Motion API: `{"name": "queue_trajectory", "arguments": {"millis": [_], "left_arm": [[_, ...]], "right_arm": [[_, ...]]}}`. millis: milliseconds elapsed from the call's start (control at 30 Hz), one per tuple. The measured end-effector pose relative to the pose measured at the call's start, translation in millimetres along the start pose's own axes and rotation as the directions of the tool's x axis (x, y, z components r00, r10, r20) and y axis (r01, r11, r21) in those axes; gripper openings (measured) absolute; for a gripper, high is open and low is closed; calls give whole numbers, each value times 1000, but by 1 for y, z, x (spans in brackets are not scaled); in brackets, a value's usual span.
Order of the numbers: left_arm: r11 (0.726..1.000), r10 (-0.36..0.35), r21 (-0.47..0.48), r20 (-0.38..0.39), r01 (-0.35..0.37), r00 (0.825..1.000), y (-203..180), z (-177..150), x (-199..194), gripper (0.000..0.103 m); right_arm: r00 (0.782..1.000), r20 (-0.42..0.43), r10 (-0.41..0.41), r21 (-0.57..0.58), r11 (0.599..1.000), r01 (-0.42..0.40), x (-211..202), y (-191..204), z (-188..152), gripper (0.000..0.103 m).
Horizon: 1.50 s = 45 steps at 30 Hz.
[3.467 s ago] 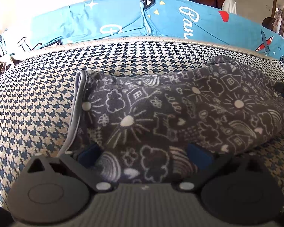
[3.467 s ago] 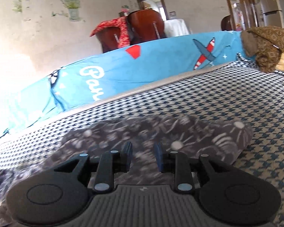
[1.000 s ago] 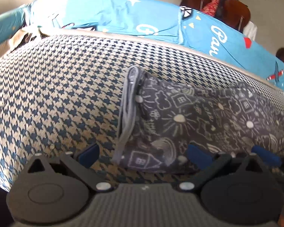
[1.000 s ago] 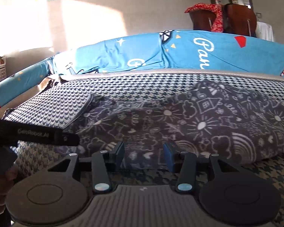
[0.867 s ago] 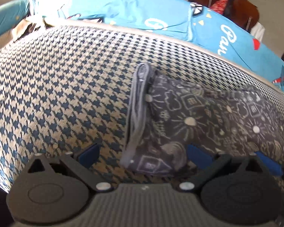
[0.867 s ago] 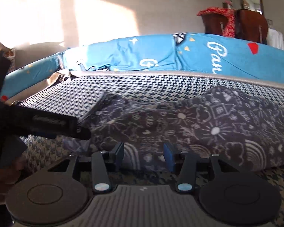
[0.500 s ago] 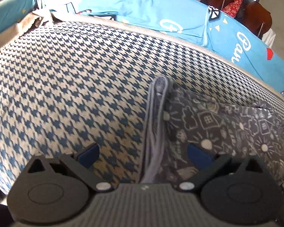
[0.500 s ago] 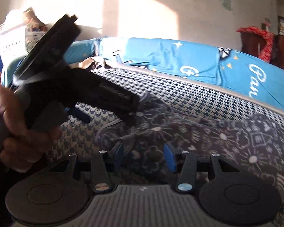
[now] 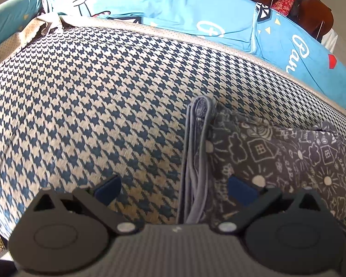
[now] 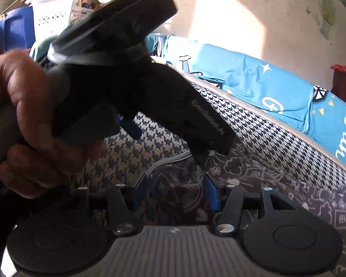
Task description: Fold clothes
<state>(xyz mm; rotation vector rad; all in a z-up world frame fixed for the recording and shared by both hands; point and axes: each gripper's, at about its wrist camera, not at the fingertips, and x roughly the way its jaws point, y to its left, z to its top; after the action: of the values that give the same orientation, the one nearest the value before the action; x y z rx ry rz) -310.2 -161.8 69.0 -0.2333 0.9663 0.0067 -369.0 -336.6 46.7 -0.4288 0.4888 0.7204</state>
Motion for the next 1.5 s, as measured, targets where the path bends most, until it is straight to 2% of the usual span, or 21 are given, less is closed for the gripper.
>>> {"name": "queue_trajectory", "arguments": {"millis": [233, 400, 467, 533, 667, 733, 833, 1033, 1167, 1267, 1400, 1500], "left_arm": [[999, -24, -28, -37, 23, 999, 5, 4, 6, 103], [996, -69, -53, -69, 66, 995, 10, 9, 12, 103], [995, -79, -61, -78, 75, 994, 12, 12, 14, 103], [994, -89, -65, -87, 84, 992, 13, 13, 15, 103], [991, -121, -65, -102, 114, 987, 13, 15, 16, 103], [989, -141, -63, -112, 135, 984, 12, 17, 16, 103], [983, -179, -72, -137, 170, 974, 12, 21, 20, 103], [950, -309, -96, -182, 296, 933, 4, 33, 30, 103], [939, -343, -99, -201, 330, 918, -2, 41, 39, 103], [923, -383, -116, -226, 366, 895, -7, 46, 49, 103], [918, -397, -103, -256, 383, 881, -20, 52, 61, 103], [914, -404, -96, -273, 393, 873, -28, 55, 68, 102]], "right_arm": [[999, -52, 8, -90, 996, -12, 23, 6, -8, 67], [998, -42, -39, -189, 981, 30, 33, 16, -13, 65], [998, -31, -59, -206, 977, 52, 35, 17, -15, 61], [996, -24, -87, -215, 973, 80, 37, 16, -15, 50], [993, -9, -116, -225, 968, 111, 38, 14, -18, 36], [991, 4, -131, -200, 971, 129, 36, 10, -17, 23], [993, 13, -119, -90, 989, 119, 28, -7, -13, 19], [996, 35, -81, 86, 993, 78, 14, -38, -11, 18], [997, 39, -62, 152, 987, 56, 12, -52, -11, 18], [997, 45, -59, 180, 982, 50, 11, -62, -12, 18], [996, 64, -59, 207, 977, 44, 5, -75, -13, 18], [995, 75, -63, 215, 975, 45, -2, -63, -17, 18]]}}
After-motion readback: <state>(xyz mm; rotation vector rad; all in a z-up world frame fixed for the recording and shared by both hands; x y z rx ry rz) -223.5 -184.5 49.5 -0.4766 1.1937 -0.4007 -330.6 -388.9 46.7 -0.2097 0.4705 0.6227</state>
